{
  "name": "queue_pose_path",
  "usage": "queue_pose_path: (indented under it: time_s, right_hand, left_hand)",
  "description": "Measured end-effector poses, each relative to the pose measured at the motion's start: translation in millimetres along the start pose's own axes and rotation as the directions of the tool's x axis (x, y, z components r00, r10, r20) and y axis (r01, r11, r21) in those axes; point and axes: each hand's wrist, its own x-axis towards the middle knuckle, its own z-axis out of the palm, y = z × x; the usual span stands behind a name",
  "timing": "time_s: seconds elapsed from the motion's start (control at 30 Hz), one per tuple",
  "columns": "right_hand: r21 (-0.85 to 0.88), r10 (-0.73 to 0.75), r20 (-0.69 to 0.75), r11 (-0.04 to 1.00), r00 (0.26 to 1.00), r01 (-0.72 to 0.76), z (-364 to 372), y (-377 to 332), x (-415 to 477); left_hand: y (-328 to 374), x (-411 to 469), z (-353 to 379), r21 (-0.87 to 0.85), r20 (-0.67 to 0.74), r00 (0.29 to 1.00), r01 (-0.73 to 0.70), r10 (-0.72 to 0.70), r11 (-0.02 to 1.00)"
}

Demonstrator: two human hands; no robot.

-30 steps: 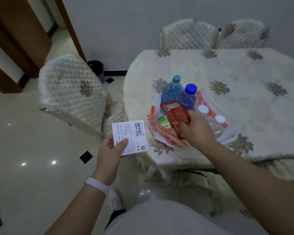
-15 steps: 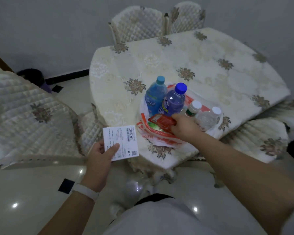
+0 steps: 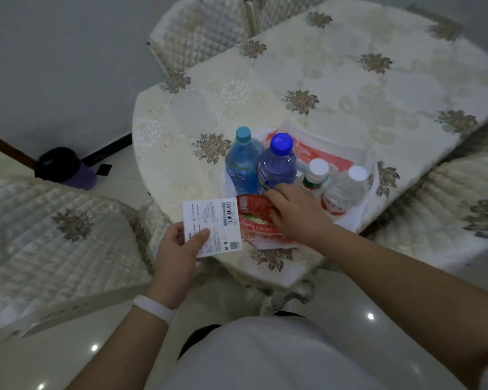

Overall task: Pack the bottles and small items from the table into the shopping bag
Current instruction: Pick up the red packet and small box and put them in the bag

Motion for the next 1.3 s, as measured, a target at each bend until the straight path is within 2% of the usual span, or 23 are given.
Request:
queue_pose_path:
  time_s: [0.07,0.13,0.23,0.37,0.53,0.7,0.8,0.97,1.03,1.1,1.3]
  right_hand:
    - [0.0,-0.041,-0.14,0.999,0.989,0.041,-1,2,-10]
    - [-0.003,-0.056,-0.166,0.998,0.985,0.056,-2,1,-24]
    - [0.023,0.052,-0.015,0.998,0.999,-0.052,1,2,-47]
    - [0.055,0.261,0.207,0.959,0.943,-0.278,6,7,-61]
    - [-0.026,0.358,0.292,0.93,0.887,-0.367,15,-2,-71]
    - [-0.018,0.404,0.238,0.911,0.883,-0.412,11,-14,-84]
    - [0.069,0.388,0.133,0.914,0.912,-0.399,3,-23,-98]
    - [0.029,0.407,0.092,0.911,0.909,-0.411,-10,-35,-104]
    - [-0.01,0.424,0.087,0.905,0.902,-0.424,-11,-37,-106]
    - [0.0,0.435,0.045,0.9,0.899,-0.436,-11,-39,-108]
    - [0.026,0.459,-0.046,0.888,0.887,-0.458,-16,-35,-107]
  left_hand:
    - [2,7,9,0.022,0.037,0.999,0.0,-0.001,1.0]
    - [3,13,20,0.023,0.077,0.997,0.008,-0.01,1.0]
    - [6,21,38,0.037,0.137,0.991,0.004,-0.009,0.999]
    - [14,33,54,0.125,0.216,0.975,-0.077,0.049,0.989]
    - [16,48,64,0.258,0.373,0.921,-0.218,0.112,0.941]
    - [21,54,79,0.334,0.534,0.832,-0.367,0.147,0.868]
    - [23,52,95,0.335,0.608,0.788,-0.366,0.098,0.868]
    - [14,45,124,0.29,0.753,0.654,-0.43,0.073,0.855]
    - [7,47,129,0.334,0.807,0.589,-0.512,0.041,0.791]
    - [3,51,129,0.394,0.835,0.551,-0.622,0.02,0.676]
    - [12,71,123,0.53,0.831,0.557,-0.79,-0.001,0.307]
